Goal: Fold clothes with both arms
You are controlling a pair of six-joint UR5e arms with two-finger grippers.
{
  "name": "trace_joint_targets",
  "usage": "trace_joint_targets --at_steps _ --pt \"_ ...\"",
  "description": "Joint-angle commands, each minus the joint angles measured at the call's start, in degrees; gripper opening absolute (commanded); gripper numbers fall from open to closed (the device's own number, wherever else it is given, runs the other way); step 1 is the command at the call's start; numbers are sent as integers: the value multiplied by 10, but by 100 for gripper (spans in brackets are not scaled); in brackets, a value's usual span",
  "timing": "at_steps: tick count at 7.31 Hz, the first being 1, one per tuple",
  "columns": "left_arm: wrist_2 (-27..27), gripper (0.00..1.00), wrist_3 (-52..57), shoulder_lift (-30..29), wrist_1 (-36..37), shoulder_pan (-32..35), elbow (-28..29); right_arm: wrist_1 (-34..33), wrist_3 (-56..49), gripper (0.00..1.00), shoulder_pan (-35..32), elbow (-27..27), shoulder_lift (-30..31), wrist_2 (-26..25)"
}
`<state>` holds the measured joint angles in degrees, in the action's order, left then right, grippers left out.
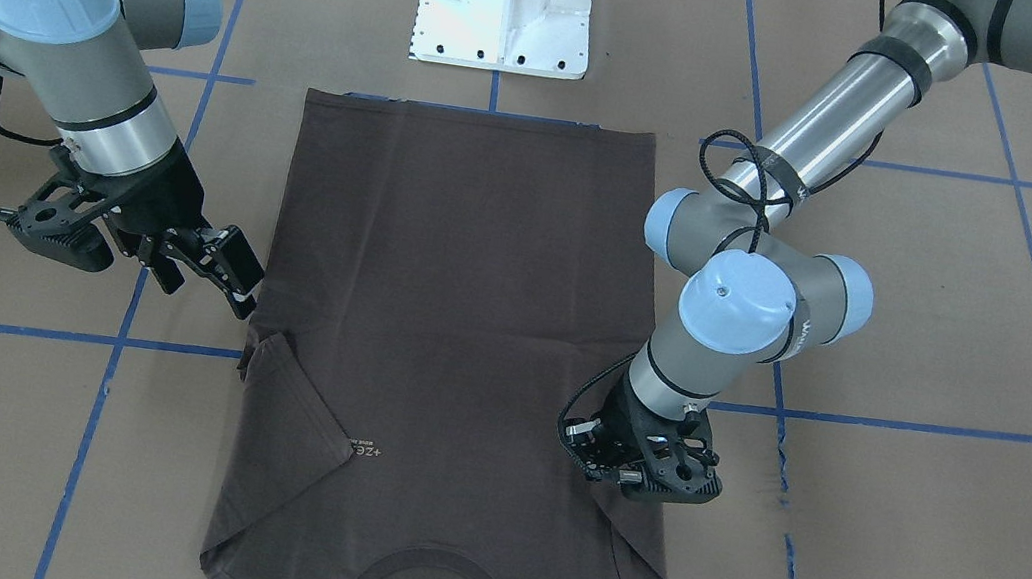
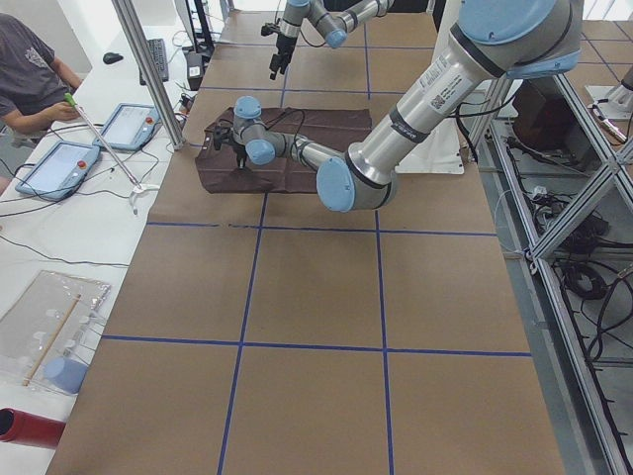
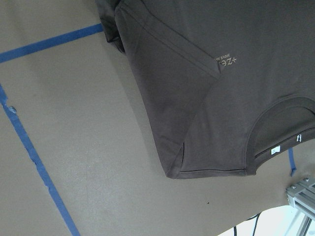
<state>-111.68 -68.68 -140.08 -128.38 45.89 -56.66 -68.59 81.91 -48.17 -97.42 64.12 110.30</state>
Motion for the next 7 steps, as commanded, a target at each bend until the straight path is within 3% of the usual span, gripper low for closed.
trace_joint_targets --at_steps 1,2,3,4,5,6,7 --pt "1 0 0 2 -12 -10 0 0 1 100 0 0 -1 -1" --pt "1 2 0 3 -13 -12 -1 -1 0 100 0 2 0 -1" --pt "1 57 0 3 -13 -12 -3 0 1 100 0 2 0 -1" --pt "1 75 -5 2 -13 -12 -15 0 3 100 -1 -10 -1 11" --pt "-3 77 -18 9 -3 -11 -52 -7 10 100 -2 -55 18 57" --pt "-6 77 -44 52 0 -14 -140 -8 14 100 11 -107 70 64" --pt "-13 73 -61 124 10 -29 -245 -8 84 100 46 -171 134 61"
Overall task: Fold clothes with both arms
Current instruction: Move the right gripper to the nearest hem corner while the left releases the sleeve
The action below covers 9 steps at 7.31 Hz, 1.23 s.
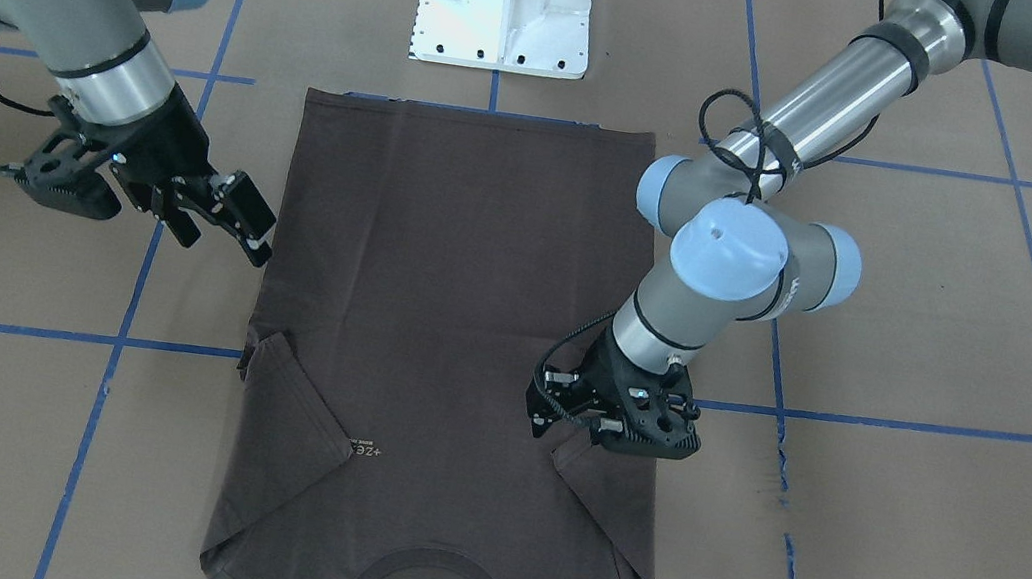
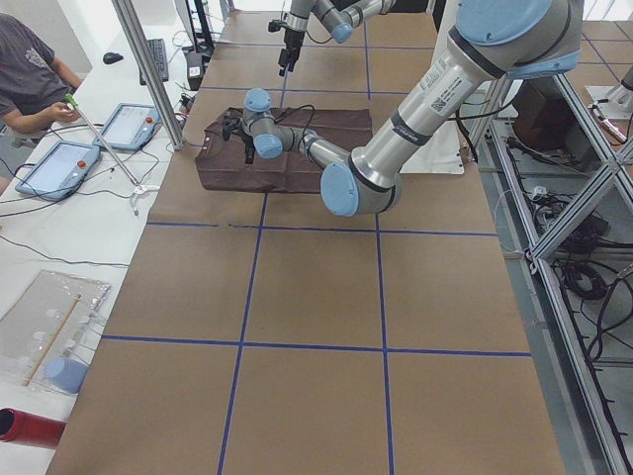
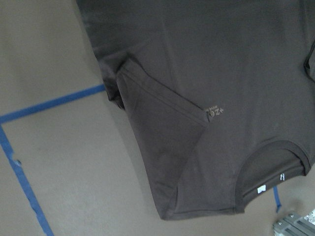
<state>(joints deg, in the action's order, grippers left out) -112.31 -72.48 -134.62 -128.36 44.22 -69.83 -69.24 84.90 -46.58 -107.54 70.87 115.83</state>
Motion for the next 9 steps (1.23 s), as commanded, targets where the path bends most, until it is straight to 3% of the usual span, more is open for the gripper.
trace_joint_targets --at_steps 1,2,3,4,6,9 --pt "-52 69 -29 114 41 -13 -185 -1 121 100 83 -108 102 -7" --pt "-51 69 -33 140 52 -15 -235 -2 187 97 181 -144 136 -124" --pt "-42 73 -65 153 52 -16 -252 -3 242 94 269 -153 153 -208" --pt "-34 73 -77 154 52 -17 -254 -35 313 93 360 -154 167 -330" --pt "-33 75 -79 155 52 -19 -256 -97 402 90 435 -146 161 -391" --pt "-16 76 -97 163 51 -21 -257 -99 423 86 459 -116 153 -395"
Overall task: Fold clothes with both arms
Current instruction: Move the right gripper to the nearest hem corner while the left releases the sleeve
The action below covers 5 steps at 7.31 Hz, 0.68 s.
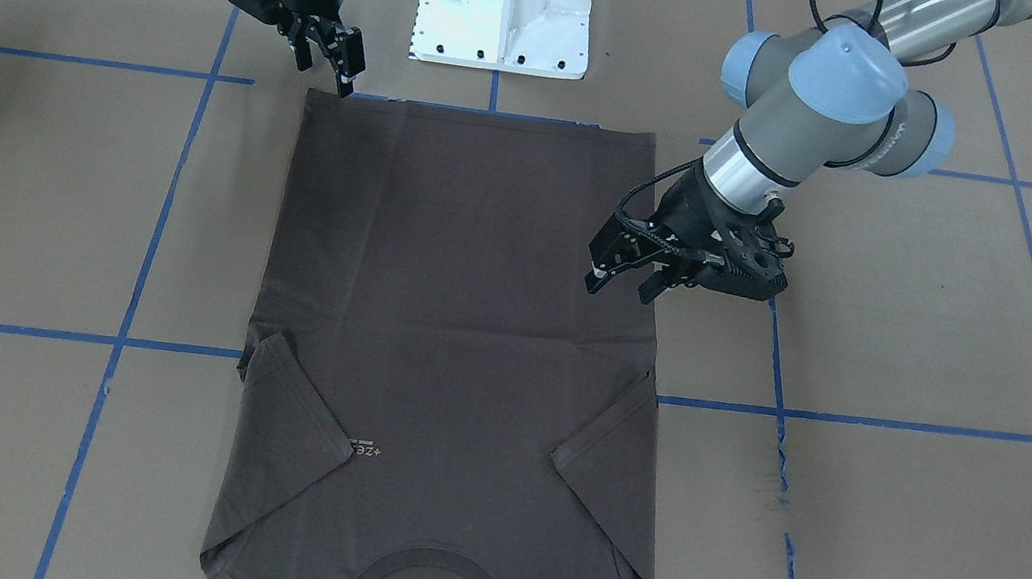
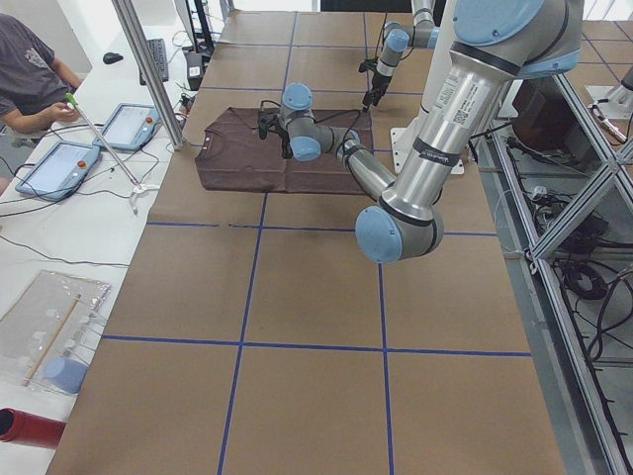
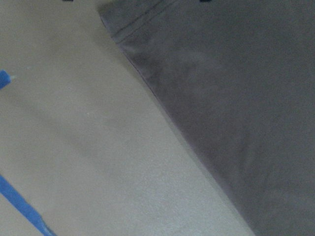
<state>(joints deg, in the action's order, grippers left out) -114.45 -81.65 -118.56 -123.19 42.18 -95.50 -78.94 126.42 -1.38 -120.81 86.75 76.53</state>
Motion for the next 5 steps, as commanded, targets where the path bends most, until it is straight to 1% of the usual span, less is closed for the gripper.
trace_joint_targets --at_steps 1,3,5 --pt "6 76 -5 4 0 -1 0 -2 6 83 -6 15 -4 -1" --pt "7 76 -5 10 -1 -2 0 -3 1 76 -27 13 -4 2" --pt "11 76 -4 11 -2 -3 0 -3 3 58 -27 15 -4 2"
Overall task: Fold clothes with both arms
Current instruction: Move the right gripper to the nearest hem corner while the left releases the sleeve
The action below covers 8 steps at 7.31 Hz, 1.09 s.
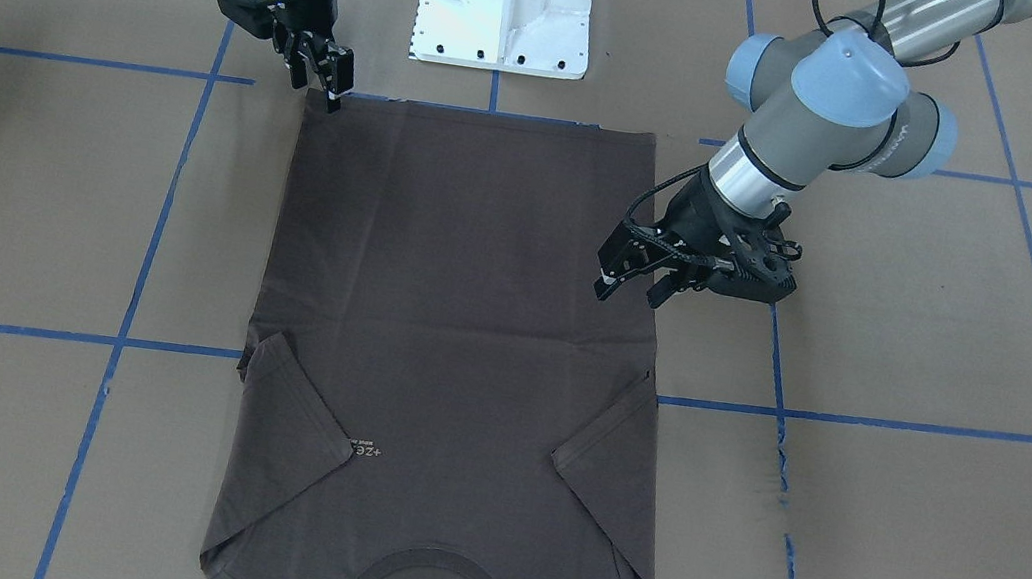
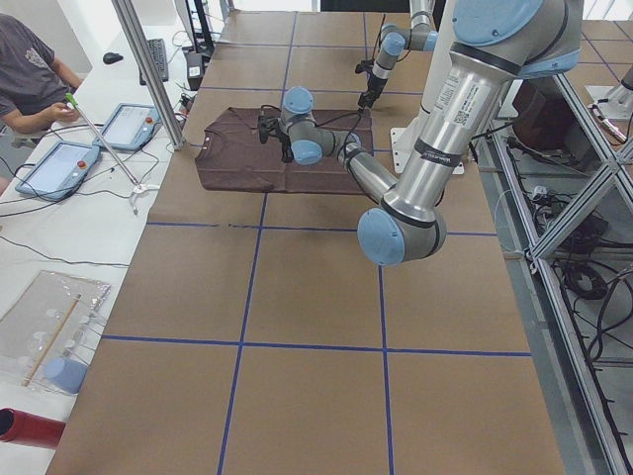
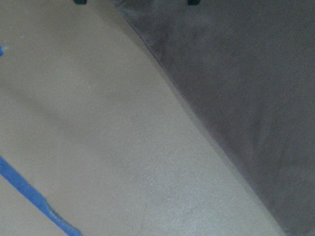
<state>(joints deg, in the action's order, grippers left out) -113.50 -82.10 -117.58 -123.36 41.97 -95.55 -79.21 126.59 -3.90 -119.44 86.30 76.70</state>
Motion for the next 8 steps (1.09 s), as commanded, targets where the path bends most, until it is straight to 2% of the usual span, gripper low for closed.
trace_joint_targets --at_steps 1,2,3,4,5,7,8 --pt "1 76 2 3 -1 0 0 -1 1 56 -1 1 1 0" --pt "1 76 2 3 -1 0 0 -1 1 55 -3 -3 2 0" --pt "1 76 3 4 -1 0 1 -1 3 38 -2 -3 2 0" --pt "0 76 2 4 -2 0 1 -1 3 10 -2 -3 4 -1" --pt "0 76 2 4 -2 0 1 -1 3 0 -1 -3 6 0" --pt "1 76 -42 9 3 -8 -24 -6 -1 0 -2 -17 6 2" --pt "20 76 -64 55 12 -31 -85 -32 -2 0 -3 -32 3 13"
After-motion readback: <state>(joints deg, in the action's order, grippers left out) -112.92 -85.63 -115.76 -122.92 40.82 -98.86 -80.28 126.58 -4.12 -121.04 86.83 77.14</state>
